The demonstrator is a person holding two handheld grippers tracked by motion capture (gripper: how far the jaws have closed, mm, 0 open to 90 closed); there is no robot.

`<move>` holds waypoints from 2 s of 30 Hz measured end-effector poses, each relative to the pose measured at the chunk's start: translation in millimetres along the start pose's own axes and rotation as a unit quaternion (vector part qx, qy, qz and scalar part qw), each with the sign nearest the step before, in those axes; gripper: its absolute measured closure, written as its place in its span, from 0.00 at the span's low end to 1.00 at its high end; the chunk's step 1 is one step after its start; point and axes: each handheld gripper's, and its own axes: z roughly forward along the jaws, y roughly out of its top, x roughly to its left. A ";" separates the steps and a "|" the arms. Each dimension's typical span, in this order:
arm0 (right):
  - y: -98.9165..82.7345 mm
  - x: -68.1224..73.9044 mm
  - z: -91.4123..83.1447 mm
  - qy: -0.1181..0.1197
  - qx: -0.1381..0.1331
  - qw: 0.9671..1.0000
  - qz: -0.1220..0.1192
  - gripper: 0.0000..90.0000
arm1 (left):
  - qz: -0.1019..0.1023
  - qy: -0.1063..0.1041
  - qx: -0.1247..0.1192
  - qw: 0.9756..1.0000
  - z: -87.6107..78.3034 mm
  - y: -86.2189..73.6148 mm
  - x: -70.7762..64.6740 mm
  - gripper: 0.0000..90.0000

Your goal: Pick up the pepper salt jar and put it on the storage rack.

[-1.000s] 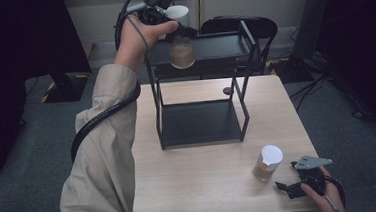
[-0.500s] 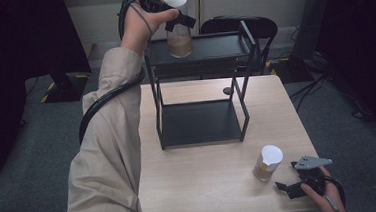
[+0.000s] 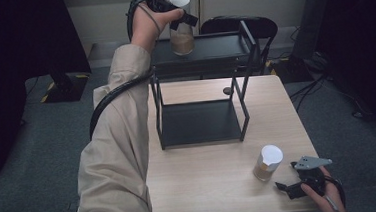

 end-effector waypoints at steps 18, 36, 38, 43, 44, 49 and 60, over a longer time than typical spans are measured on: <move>-0.1 0.0 -0.2 0.002 0.000 1.000 -0.001 0.00 | -0.011 0.015 0.005 1.000 13.6 -8.4 -2.3 0.39; -0.3 0.0 -0.2 0.002 0.000 1.000 -0.002 0.00 | -0.043 0.045 -0.008 0.998 8.1 -24.0 -11.4 0.09; -0.2 0.0 -0.2 0.002 0.000 1.000 -0.002 0.00 | -0.043 0.046 -0.010 0.998 5.2 -26.7 -12.9 0.07; -0.3 0.0 -0.2 0.002 0.000 1.000 -0.002 0.00 | -0.050 0.040 -0.022 0.998 -2.6 -38.6 -13.6 0.03; -0.3 0.0 -0.2 0.002 0.000 1.000 -0.002 0.00 | -0.052 0.036 -0.026 0.998 -4.1 -41.8 -12.8 0.02; -0.3 0.0 -0.2 0.002 0.000 1.000 -0.001 0.00 | -0.049 0.022 -0.039 0.998 -13.0 -53.5 -12.8 0.01; -0.3 0.1 -0.3 0.002 0.000 1.000 -0.001 0.00 | -0.043 -0.007 -0.065 0.997 -28.4 -78.7 -17.8 0.01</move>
